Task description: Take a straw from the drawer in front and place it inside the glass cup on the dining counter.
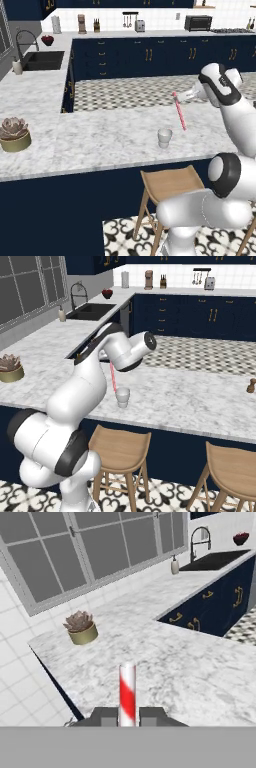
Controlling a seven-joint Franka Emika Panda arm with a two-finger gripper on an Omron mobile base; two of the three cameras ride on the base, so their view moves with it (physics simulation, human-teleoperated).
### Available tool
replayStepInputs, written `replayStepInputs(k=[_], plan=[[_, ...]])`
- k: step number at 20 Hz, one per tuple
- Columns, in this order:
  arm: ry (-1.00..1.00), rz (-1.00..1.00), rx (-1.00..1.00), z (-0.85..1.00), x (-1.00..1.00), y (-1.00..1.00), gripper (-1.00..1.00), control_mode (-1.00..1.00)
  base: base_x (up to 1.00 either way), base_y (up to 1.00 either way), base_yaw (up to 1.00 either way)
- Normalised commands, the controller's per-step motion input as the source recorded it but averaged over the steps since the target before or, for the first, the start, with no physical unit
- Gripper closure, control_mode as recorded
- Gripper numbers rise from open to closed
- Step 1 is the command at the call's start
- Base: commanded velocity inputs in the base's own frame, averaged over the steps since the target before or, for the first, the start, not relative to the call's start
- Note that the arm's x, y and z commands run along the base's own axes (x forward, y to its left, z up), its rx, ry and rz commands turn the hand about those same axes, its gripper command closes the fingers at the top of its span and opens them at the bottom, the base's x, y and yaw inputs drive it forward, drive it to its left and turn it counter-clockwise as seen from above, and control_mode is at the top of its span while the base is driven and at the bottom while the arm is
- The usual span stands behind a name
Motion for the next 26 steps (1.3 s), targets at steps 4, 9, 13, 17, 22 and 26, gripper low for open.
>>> replayStepInputs(k=[4, 9, 13, 17, 22, 26], plan=[[-0.13, 0.06, 0.0, -0.16, 0.12, 0.0, 1.0, -1.0, 0.0, 0.0, 0.0], [-0.1, 0.05, 0.02, -0.1, 0.06, 0.0, 1.0, -1.0, 0.0, 0.0, 0.0], [-0.04, 0.02, 0.04, -0.05, 0.0, 0.04, 1.0, -1.0, 0.0, 0.0, 0.0], [-0.01, 0.01, 0.04, -0.1, 0.02, 0.11, 1.0, -1.0, 0.0, 0.0, 0.0], [0.0, 0.01, 0.02, -0.23, 0.24, 0.1, 1.0, -1.0, 0.0, 0.0, 0.0], [0.0, 0.02, 0.0, -0.34, 0.42, 0.0, 1.0, -1.0, 0.0, 0.0, 0.0]])
